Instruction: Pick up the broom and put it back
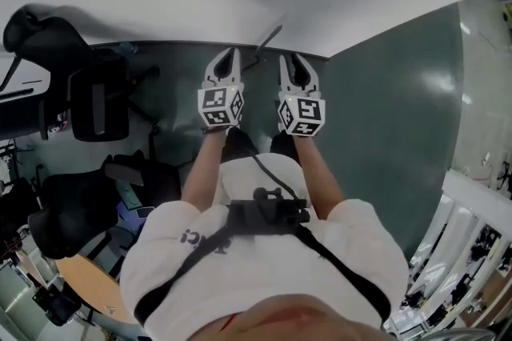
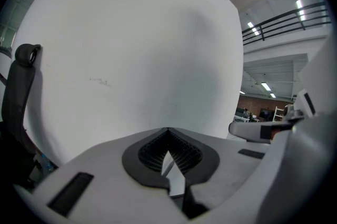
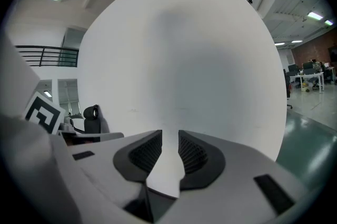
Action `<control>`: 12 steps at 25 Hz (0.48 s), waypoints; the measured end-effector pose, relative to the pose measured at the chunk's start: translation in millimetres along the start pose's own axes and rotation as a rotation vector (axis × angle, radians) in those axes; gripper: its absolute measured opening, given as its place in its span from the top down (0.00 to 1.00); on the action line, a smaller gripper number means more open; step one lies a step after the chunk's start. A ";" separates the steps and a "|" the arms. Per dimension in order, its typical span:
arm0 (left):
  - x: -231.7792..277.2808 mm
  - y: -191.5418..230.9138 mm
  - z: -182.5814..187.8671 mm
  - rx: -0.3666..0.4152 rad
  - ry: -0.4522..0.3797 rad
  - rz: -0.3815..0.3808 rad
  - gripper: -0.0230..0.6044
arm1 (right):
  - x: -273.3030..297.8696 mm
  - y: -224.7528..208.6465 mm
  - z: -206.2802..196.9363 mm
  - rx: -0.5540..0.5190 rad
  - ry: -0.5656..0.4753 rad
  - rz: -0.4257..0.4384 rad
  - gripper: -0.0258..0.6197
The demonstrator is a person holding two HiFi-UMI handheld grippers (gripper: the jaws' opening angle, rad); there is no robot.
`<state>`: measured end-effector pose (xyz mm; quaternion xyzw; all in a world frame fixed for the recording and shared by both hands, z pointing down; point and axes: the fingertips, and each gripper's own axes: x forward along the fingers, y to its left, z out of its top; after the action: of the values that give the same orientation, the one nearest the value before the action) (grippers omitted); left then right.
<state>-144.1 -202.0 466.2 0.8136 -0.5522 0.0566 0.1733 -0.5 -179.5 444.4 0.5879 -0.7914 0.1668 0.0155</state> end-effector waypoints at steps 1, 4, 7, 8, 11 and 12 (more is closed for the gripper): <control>-5.2 -6.6 10.4 0.008 -0.011 -0.010 0.95 | -4.7 1.0 7.8 -0.005 -0.009 0.005 0.80; -16.8 -23.4 39.8 0.042 -0.057 -0.033 0.95 | -15.0 3.7 32.9 -0.042 -0.043 0.031 0.80; -26.6 -34.1 64.6 0.058 -0.105 -0.037 0.95 | -25.5 1.0 57.9 -0.078 -0.086 0.034 0.89; -30.2 -37.7 71.5 0.061 -0.117 -0.039 0.95 | -29.4 -1.0 65.2 -0.081 -0.101 0.029 0.89; -37.7 -45.6 88.2 0.079 -0.146 -0.046 0.95 | -36.5 -5.3 81.3 -0.081 -0.139 0.013 0.90; -37.5 -47.9 93.3 0.086 -0.156 -0.048 0.95 | -36.9 -6.7 86.1 -0.079 -0.150 0.012 0.91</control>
<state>-123.8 -185.4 357.9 0.8352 -0.5413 0.0124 0.0960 31.9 -171.4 356.6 0.5931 -0.7996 0.0911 -0.0214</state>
